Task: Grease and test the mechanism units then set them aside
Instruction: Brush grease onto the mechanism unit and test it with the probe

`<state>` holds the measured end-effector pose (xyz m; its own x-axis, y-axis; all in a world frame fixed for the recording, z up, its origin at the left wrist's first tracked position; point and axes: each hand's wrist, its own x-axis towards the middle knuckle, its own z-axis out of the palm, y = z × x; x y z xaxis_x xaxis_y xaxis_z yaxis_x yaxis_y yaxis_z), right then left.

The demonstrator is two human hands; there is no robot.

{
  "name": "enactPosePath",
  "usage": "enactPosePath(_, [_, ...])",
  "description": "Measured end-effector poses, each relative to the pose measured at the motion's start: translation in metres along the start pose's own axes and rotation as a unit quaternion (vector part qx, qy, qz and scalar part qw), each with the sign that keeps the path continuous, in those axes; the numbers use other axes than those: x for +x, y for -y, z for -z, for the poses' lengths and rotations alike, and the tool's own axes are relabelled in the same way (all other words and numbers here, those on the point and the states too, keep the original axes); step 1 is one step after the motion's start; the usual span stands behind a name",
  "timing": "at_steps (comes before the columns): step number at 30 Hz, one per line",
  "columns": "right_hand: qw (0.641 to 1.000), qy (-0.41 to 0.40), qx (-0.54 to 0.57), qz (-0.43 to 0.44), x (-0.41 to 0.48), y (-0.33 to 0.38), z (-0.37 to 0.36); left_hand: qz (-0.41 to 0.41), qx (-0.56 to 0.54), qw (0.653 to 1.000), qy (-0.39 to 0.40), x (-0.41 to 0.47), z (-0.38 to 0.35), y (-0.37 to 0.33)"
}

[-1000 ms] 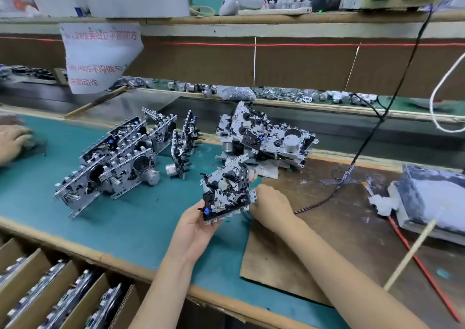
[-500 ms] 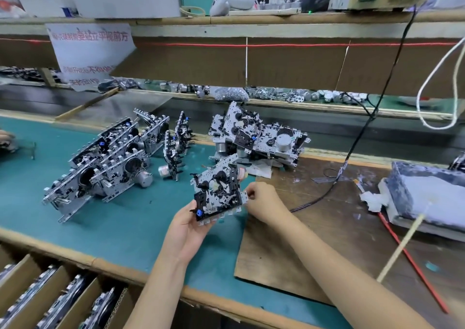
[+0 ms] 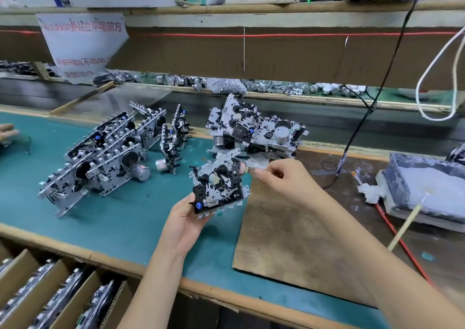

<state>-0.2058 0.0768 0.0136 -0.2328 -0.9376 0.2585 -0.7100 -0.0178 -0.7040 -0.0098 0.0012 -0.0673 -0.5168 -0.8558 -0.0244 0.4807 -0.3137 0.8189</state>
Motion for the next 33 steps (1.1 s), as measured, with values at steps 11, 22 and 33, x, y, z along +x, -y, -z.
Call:
enactPosePath(11, [0.998, -0.011, 0.066, -0.002, -0.0004, -0.0039, 0.0029, 0.0, -0.005, 1.0, -0.001, -0.0002, 0.0001, -0.0003])
enactPosePath(22, [0.998, 0.012, 0.067, -0.009, 0.0033, -0.0074, 0.0008, 0.01, 0.009, 1.0, -0.011, 0.0002, 0.0012, 0.0002])
enactPosePath(33, [0.999, 0.008, 0.044, -0.019, 0.0037, -0.0047, -0.0001, 0.014, 0.008, 1.0, -0.016, 0.0009, 0.0, 0.0])
